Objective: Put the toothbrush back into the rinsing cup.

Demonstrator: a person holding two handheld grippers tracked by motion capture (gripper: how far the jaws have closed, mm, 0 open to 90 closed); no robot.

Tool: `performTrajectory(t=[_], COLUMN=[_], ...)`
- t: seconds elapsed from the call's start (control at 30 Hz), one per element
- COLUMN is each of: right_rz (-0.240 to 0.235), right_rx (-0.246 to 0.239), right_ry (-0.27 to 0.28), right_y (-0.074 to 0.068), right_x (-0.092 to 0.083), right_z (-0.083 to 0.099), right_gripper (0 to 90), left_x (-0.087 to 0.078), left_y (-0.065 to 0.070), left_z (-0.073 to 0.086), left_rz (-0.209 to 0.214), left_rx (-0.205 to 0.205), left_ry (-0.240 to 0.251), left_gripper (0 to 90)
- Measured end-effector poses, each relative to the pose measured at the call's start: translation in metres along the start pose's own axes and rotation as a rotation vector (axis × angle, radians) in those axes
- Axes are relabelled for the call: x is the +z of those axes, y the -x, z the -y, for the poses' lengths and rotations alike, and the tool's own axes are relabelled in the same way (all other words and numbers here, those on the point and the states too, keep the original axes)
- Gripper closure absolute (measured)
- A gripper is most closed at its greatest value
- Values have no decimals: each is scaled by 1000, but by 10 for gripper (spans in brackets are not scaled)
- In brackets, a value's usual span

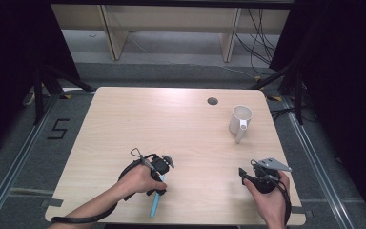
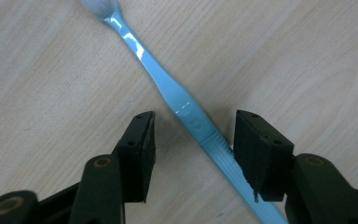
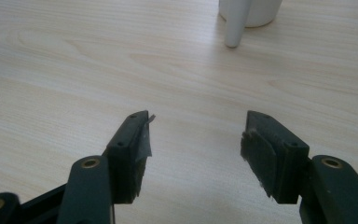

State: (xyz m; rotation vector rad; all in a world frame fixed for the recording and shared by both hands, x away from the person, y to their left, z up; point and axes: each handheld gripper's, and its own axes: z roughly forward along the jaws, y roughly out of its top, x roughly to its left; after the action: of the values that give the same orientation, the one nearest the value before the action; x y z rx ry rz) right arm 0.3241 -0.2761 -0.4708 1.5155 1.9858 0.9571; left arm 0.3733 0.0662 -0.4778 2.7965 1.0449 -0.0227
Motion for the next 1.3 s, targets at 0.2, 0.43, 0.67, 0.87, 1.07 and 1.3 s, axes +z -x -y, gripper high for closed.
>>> performTrajectory(t=[0.2, 0.43, 0.67, 0.87, 1.07, 1.3], right_rz=[-10, -20, 6, -1, 7, 3], right_rx=[-2, -4, -4, -5, -13, -8], right_ry=[4, 8, 3, 7, -7, -7], right_y=[0, 0, 1, 0, 0, 0], right_x=[1, 3, 2, 3, 1, 1], right_z=[0, 1, 1, 1, 1, 2], right_gripper=[421, 421, 421, 421, 421, 420], left_x=[0, -1, -2, -2, -2, -3], left_y=[-4, -8, -13, -15, -16, -18], left_z=[2, 4, 6, 7, 8, 9], left_rz=[-9, -18, -42, -47, -49, -33], left_rx=[35, 61, 118, 164, 226, 252], left_ry=[-7, -10, -15, -18, -11, -13], left_gripper=[569, 666, 756, 774, 775, 778])
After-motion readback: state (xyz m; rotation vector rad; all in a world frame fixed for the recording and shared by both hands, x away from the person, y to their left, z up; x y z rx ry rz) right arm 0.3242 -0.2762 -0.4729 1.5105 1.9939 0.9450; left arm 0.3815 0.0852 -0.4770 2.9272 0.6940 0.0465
